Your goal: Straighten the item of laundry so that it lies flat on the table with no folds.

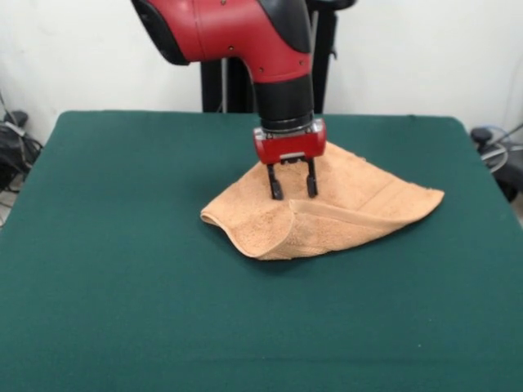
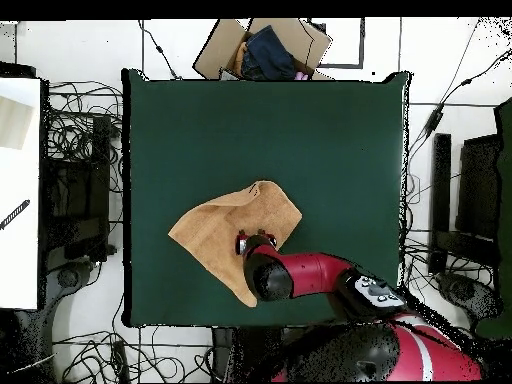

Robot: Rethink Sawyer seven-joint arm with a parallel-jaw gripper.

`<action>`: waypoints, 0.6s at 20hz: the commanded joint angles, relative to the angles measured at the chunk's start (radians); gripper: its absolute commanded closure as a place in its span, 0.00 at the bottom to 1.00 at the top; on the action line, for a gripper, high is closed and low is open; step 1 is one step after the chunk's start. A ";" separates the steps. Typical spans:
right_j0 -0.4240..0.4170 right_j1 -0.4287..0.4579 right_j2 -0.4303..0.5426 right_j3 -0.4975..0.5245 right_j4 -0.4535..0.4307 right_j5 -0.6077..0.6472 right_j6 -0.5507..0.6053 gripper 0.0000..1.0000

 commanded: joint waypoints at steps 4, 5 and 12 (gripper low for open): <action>-0.024 0.197 0.138 -0.170 -0.059 -0.080 0.098 0.00; -0.026 0.195 0.141 -0.172 -0.061 -0.074 0.098 0.00; -0.060 0.187 0.203 -0.174 -0.064 -0.036 0.096 0.00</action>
